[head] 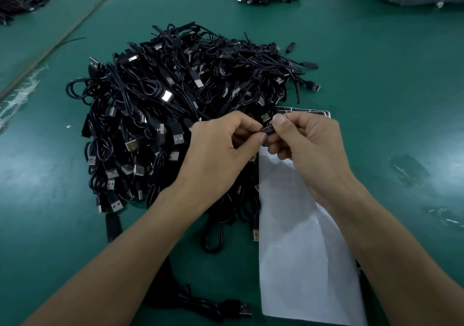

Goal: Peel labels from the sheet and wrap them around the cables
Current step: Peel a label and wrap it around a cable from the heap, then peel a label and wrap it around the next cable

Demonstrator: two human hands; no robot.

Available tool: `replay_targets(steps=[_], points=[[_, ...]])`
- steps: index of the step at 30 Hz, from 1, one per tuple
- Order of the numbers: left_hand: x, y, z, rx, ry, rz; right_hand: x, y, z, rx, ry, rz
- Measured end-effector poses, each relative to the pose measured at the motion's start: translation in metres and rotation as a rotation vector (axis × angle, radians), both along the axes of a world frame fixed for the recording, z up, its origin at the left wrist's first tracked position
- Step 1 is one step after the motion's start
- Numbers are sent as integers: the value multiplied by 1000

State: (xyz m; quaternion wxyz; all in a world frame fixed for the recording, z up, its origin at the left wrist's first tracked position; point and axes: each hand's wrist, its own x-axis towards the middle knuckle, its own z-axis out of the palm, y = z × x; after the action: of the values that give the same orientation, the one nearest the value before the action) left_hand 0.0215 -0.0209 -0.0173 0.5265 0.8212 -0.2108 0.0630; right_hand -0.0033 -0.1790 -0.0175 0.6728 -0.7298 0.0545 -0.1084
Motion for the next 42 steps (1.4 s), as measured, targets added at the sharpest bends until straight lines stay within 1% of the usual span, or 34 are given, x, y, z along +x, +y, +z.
replay_targets(steps=[3,6,7,9,11,13,15,17,19,21,24,26,29,31,34,39,41,42], points=[[1,2,7,65,-21,59,-1,1,4,27,-51,15],[5,2,16,-19,-9,103,-4,5,8,108,-74,114],[6,1,19,-70,4,125,-5,8,9,90,-69,159],[9,0,24,-189,40,170,-9,14,10,-16,-33,246],[12,0,30,-296,71,212,-14,22,11,-119,41,339],[13,-1,36,-399,106,236,-19,34,13,-231,53,415],[15,-1,43,-496,149,256,-20,42,15,-308,-4,405],[20,-1,51,-583,201,282,-20,45,19,-325,-36,347],[27,0,58,-664,272,297,-19,41,24,-295,-39,279],[33,1,64,-698,339,282,-18,30,30,-225,-44,210],[37,1,64,-668,402,243,-12,2,34,-173,-54,47],[37,0,59,-610,398,224,-1,-22,32,-217,-30,-106],[32,-1,45,-463,259,203,19,-57,28,-455,32,-334],[28,-1,33,-351,131,185,32,-74,28,-581,64,-423],[23,0,21,-271,19,182,53,-94,23,-659,167,-472],[25,1,15,-258,-31,205,74,-110,11,-695,300,-508],[25,1,14,-254,-41,214,74,-107,7,-773,318,-495],[25,1,14,-252,-44,218,74,-105,4,-845,313,-494]])
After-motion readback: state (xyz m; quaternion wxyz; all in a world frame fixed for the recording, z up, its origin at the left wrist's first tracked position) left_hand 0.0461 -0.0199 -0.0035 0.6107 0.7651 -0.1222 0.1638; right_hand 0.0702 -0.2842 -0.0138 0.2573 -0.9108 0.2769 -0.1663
